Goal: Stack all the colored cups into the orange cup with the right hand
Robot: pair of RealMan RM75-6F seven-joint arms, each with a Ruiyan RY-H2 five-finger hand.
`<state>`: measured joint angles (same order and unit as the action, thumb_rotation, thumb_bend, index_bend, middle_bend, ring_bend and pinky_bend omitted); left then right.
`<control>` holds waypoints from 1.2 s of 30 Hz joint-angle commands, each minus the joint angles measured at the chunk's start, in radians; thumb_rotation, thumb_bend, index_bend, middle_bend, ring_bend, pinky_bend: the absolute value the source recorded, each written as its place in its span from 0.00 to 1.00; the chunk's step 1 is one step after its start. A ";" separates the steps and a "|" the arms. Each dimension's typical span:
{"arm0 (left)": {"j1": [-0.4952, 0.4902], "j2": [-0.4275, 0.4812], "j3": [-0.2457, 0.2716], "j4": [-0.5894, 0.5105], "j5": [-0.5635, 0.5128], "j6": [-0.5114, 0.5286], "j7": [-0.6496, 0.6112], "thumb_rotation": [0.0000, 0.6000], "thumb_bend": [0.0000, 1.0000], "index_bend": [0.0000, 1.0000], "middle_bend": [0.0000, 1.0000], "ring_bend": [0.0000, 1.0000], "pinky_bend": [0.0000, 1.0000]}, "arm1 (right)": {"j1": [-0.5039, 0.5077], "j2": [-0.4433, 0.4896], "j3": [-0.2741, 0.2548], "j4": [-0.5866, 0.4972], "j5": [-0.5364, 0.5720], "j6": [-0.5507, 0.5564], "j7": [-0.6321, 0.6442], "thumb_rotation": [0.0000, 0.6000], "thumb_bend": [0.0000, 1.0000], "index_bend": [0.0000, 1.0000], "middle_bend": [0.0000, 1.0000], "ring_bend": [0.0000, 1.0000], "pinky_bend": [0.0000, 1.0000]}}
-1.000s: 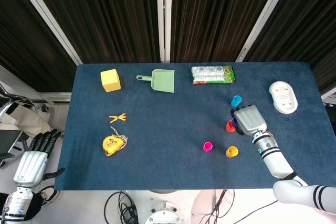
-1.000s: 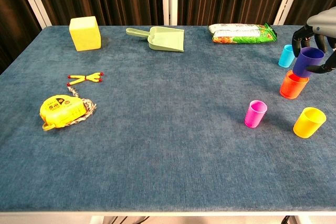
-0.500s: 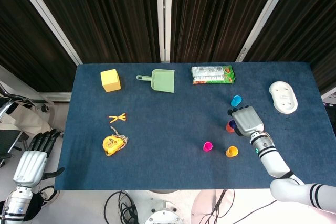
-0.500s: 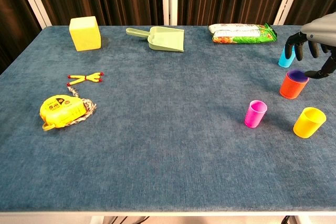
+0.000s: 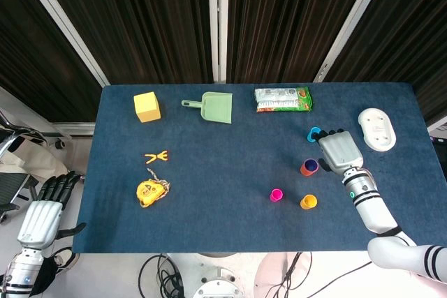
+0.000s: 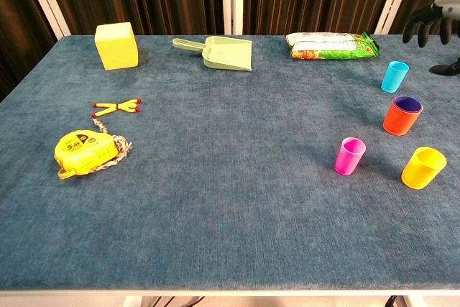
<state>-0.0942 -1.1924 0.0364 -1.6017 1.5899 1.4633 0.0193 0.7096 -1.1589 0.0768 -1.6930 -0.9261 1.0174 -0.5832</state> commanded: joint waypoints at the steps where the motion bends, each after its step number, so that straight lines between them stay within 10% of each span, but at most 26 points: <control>1: 0.001 -0.001 0.002 0.001 -0.001 -0.002 0.002 1.00 0.02 0.02 0.00 0.00 0.00 | -0.016 0.033 0.004 -0.033 -0.027 0.001 0.040 1.00 0.23 0.27 0.31 0.37 0.38; 17: -0.002 0.003 0.006 -0.019 0.002 -0.011 0.033 1.00 0.02 0.02 0.00 0.00 0.00 | -0.163 0.254 -0.173 -0.268 -0.342 0.013 0.083 1.00 0.22 0.27 0.31 0.37 0.36; 36: 0.008 0.007 0.014 -0.020 0.010 0.000 0.027 1.00 0.02 0.02 0.00 0.00 0.00 | -0.230 0.020 -0.185 -0.089 -0.392 0.033 0.006 1.00 0.21 0.27 0.31 0.36 0.36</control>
<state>-0.0857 -1.1850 0.0500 -1.6215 1.6002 1.4634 0.0467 0.4897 -1.1179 -0.1103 -1.8021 -1.3070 1.0382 -0.5710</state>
